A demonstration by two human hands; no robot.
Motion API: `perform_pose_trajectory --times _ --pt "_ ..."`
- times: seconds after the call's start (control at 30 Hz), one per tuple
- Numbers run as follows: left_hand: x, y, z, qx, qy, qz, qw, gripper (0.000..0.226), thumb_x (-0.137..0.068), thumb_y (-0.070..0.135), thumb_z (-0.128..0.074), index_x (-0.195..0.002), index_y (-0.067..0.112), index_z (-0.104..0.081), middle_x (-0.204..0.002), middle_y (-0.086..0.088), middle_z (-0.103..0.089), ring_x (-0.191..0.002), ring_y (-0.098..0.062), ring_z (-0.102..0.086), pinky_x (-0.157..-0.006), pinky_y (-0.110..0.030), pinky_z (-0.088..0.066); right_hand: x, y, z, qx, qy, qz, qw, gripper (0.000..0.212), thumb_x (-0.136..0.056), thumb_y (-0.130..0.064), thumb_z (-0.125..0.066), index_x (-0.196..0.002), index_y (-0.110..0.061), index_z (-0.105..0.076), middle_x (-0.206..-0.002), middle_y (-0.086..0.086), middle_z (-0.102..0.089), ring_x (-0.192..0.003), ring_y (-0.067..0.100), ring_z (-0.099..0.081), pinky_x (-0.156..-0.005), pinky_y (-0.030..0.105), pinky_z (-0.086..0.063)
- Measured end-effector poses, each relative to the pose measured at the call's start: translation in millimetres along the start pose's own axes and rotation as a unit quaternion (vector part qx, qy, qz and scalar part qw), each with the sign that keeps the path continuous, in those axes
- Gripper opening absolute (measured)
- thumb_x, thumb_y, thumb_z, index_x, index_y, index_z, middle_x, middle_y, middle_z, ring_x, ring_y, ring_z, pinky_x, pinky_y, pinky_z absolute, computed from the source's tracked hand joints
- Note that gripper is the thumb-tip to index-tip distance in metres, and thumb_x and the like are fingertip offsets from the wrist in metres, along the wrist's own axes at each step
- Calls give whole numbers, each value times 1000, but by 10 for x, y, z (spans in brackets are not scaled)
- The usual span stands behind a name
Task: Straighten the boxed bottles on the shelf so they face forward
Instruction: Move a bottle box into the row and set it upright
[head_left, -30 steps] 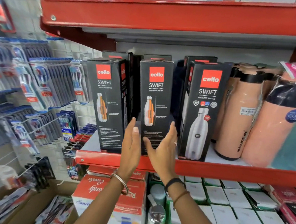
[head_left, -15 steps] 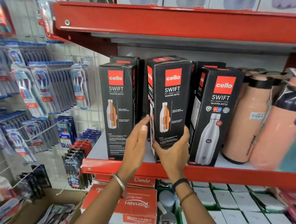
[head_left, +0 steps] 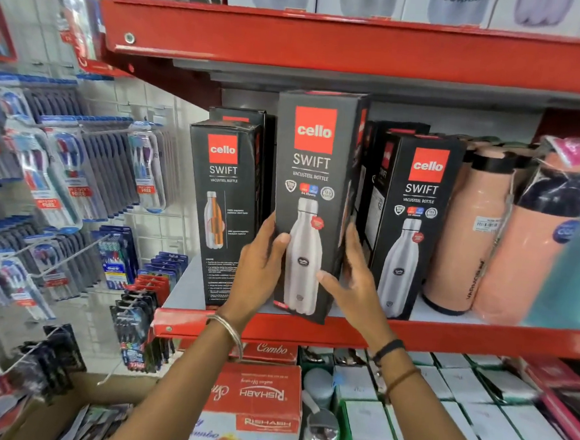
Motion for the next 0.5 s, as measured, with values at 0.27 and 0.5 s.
perform_pose_trajectory --times 0.27,0.5 --pt "-9 -265 -229 -21 9 13 1000 50 -103 21 -43 -149 27 -28 -86 47 -56 -72 19 -37 -69 -3 -38 -100 172 -6 47 -5 -11 999 75 -90 -47 -48 -152 -21 -15 -160 0 -27 -146 11 -26 -118 45 -29" --pt "-2 -439 -287 -52 9 50 997 51 -103 20 -40 -151 29 -28 -90 27 -54 -66 10 -49 -67 -6 -40 -118 378 -101 102 2 -10 995 68 -96 -40 -47 -152 -25 -13 -148 12 -48 -112 4 -58 -102 29 -45"
Point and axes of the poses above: each hand's wrist, its own x-axis away from the middle knuckle, its own z-axis out of the back of the hand, y = z × x, the point moved 3 cm from there along -x, towards the middle knuckle
